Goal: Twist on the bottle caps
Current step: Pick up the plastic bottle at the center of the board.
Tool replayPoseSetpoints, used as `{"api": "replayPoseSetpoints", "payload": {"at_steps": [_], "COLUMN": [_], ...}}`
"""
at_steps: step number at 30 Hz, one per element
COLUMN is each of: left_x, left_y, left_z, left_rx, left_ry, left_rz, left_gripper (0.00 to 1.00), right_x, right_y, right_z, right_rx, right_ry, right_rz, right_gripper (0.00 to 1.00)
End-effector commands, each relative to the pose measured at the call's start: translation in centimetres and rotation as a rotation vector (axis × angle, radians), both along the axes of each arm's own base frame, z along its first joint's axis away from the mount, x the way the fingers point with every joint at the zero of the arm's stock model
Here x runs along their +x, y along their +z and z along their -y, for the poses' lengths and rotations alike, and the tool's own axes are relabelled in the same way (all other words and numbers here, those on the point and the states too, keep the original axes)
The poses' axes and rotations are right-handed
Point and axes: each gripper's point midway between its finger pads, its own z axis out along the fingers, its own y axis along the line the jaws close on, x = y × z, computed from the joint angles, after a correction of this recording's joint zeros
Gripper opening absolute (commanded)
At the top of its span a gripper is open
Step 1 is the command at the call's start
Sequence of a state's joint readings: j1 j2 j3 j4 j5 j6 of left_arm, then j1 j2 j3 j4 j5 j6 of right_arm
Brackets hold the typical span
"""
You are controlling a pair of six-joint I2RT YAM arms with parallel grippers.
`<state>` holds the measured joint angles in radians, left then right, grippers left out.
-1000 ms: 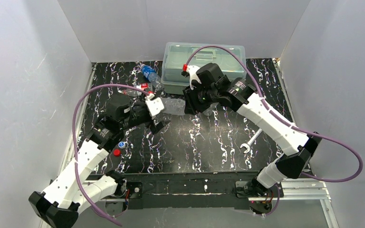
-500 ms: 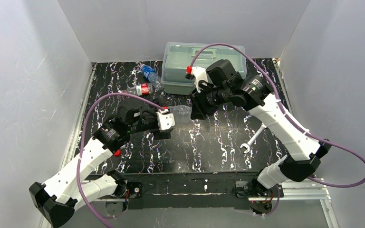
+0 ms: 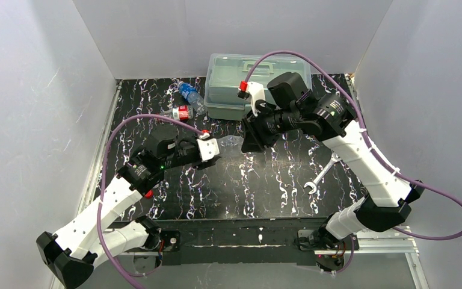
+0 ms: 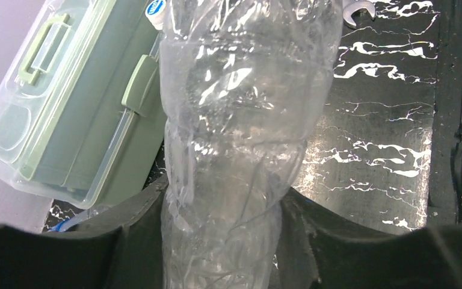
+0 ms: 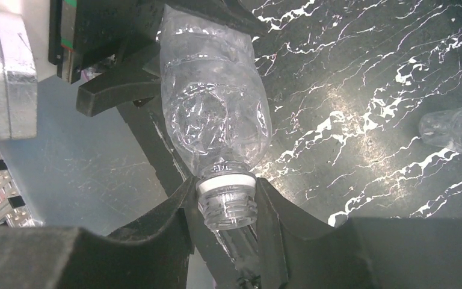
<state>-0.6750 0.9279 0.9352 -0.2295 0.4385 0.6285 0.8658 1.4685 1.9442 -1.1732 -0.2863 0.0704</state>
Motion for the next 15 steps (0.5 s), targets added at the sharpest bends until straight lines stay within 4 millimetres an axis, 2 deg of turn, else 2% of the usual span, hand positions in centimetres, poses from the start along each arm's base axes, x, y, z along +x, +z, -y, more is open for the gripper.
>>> {"api": "replayPoseSetpoints", "payload": {"at_steps": [1,3,5,9,11,15], "left_x": [-1.3,-1.4,-1.4,0.2,1.5,4.0], "left_y": [0.7,0.4,0.5,0.5,0.6,0.7], "left_z": [0.9,0.8,0.8,0.5,-0.1,-1.9], "left_rx": [-0.066,-0.063,-0.075,-0.126,-0.162,-0.219], "left_ry": [-0.042,-0.033,-0.018,0.114,0.217,0.427], "left_rz": [-0.058,-0.071,-0.095,-0.159,-0.183,-0.218], "left_gripper": [0.41,0.33,0.27,0.25,0.24,0.25], "right_x": [1.1,1.3,1.8,3.6,4.6,6.4], "right_y": [2.5,3.2,3.7,5.2,6.9,9.3], "right_z": [-0.7,-1.0,-1.3,-1.1,-0.3,2.4], "right_rx": [0.062,0.086,0.111,0.185,0.246,0.344], "right_ry": [-0.017,-0.03,-0.058,-0.181,-0.275,-0.474], "right_rz": [0.077,0.089,0.099,0.163,0.222,0.326], "right_gripper": [0.01,0.05,0.26,0.79,0.96,0.98]}}
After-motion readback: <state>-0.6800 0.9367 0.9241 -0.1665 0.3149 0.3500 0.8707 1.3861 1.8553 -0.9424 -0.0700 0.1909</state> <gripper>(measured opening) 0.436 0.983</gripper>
